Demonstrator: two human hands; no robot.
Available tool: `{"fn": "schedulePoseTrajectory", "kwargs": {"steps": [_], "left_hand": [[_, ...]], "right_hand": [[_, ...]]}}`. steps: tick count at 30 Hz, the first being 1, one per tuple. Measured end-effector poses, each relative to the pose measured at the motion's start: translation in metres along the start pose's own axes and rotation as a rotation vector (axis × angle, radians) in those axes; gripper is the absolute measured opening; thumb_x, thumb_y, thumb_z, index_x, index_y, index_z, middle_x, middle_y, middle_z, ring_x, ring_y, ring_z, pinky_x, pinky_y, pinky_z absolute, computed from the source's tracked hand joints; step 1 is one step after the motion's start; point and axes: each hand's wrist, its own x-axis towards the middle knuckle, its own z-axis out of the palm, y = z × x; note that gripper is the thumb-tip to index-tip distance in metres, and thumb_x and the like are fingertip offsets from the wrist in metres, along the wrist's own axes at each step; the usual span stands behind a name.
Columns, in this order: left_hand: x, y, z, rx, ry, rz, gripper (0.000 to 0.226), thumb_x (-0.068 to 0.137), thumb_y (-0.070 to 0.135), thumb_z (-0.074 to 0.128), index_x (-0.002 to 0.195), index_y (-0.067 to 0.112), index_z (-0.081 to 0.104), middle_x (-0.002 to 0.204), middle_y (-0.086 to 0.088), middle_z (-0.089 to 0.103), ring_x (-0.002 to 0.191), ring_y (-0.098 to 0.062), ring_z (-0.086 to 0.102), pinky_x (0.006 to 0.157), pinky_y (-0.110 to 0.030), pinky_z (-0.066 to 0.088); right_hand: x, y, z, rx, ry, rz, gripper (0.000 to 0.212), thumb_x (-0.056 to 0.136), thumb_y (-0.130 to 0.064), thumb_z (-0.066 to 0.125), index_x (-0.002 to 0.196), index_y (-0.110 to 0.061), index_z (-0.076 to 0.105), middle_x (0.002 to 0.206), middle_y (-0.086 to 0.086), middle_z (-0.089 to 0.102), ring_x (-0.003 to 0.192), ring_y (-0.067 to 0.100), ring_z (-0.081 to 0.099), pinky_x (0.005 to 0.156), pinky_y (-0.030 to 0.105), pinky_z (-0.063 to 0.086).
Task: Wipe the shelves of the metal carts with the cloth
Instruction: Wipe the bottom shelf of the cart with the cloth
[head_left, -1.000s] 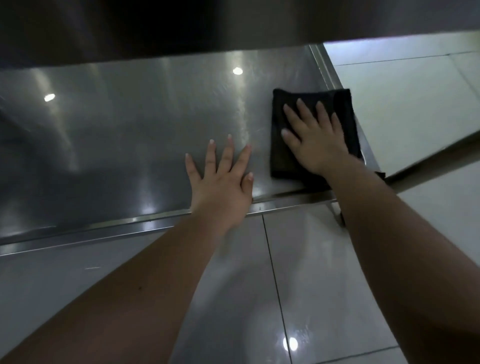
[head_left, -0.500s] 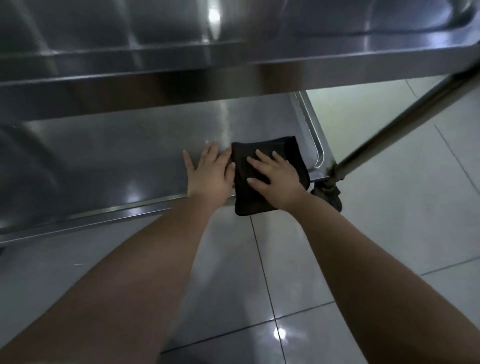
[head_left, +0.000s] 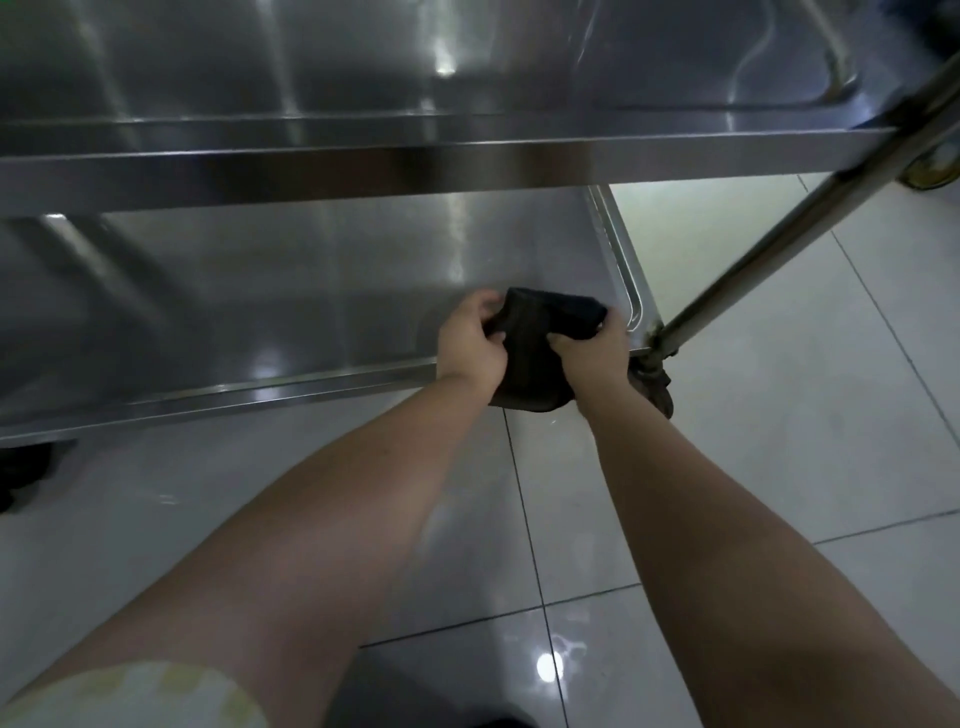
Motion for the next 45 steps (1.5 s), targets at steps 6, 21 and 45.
{"fn": "schedulePoseTrajectory", "kwargs": {"steps": [6, 21, 45], "left_hand": [[-0.044, 0.02, -0.081, 0.014, -0.096, 0.286, 0.04, 0.082, -0.005, 0.062, 0.102, 0.027, 0.049, 0.094, 0.003, 0.063, 0.093, -0.01, 0.061, 0.09, -0.025, 0.049], [-0.092, -0.002, -0.324, 0.657, -0.008, 0.29, 0.053, 0.072, 0.045, 0.072, 0.117, 0.019, 0.063, 0.105, -0.006, 0.067, 0.099, -0.033, 0.062, 0.087, -0.042, 0.043], [-0.288, 0.578, -0.858, 0.814, 0.384, 0.526, 0.035, 0.088, 0.046, 0.051, 0.1, 0.019, 0.069, 0.09, 0.003, 0.071, 0.082, -0.007, 0.057, 0.077, -0.018, 0.032]], "right_hand": [[-0.065, -0.02, -0.001, -0.139, 0.033, -0.291, 0.09, 0.063, -0.026, 0.089, 0.138, -0.026, 0.04, 0.133, 0.005, 0.046, 0.126, 0.022, 0.044, 0.101, 0.034, 0.043], [-0.218, -0.174, 0.103, -0.579, -0.526, -0.76, 0.01, 0.088, -0.015, 0.067, 0.097, -0.017, 0.064, 0.088, -0.005, 0.058, 0.083, 0.018, 0.054, 0.068, 0.028, 0.036], [-0.594, -0.788, 0.001, -0.452, -0.673, -1.172, 0.02, 0.083, -0.021, 0.076, 0.1, -0.016, 0.066, 0.089, -0.006, 0.062, 0.088, 0.015, 0.059, 0.08, 0.026, 0.044]]}}
